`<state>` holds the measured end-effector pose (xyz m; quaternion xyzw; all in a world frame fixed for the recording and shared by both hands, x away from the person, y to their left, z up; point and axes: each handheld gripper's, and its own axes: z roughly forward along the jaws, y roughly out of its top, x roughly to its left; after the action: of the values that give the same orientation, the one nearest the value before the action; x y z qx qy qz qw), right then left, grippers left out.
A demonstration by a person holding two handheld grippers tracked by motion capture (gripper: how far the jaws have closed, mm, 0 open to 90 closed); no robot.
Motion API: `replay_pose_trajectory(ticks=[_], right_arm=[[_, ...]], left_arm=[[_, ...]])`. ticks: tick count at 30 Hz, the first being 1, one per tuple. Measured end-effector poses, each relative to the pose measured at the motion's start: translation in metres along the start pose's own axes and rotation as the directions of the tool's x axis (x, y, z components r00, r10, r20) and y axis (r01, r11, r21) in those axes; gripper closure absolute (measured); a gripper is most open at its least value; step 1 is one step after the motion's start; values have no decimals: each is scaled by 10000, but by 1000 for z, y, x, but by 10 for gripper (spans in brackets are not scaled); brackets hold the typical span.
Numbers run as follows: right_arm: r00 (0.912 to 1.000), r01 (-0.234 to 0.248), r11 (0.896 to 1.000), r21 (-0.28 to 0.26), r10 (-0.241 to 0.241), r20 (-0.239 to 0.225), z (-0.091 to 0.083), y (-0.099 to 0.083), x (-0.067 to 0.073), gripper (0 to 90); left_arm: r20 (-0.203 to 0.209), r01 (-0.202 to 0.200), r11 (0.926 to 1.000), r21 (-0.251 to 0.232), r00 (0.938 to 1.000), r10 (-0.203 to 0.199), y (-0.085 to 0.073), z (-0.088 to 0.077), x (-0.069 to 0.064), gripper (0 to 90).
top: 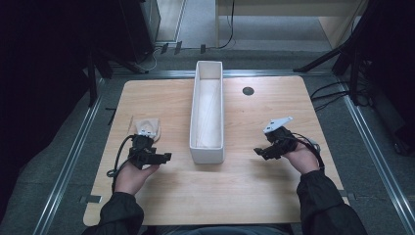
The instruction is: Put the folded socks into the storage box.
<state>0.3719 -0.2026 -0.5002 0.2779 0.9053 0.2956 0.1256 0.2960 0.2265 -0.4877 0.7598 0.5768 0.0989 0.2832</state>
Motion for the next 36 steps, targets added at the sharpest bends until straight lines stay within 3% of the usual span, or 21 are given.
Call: replay_pose_trajectory(ticks=[3,6,12,17,21,36], right_arm=[[10000,6,10000,45,-6,10,0,0,0,235],[10000,46,10000,79,-47,39,1,0,0,235],[10000,-29,10000,74,29,35,1,0,0,235],[10000,5,10000,94,-5,2,1,0,1,235],[10000,-23,9999,103,23,41,1,-1,0,235],[10000,-61,9999,98,61,59,-1,-4,0,235]], left_arm=[[-174,455,9990,29,9988,-455,2,-2,6,288],[-320,1249,9921,-75,9916,-1251,8,-7,14,295],[-712,1280,9918,-55,9892,-1281,18,-8,21,297],[-1073,1550,9879,-26,9822,-1544,30,-6,32,281],[-1005,1814,9834,-28,9784,-1808,39,-2,41,272],[-1289,1859,9802,683,9759,-1761,73,11,67,287]])
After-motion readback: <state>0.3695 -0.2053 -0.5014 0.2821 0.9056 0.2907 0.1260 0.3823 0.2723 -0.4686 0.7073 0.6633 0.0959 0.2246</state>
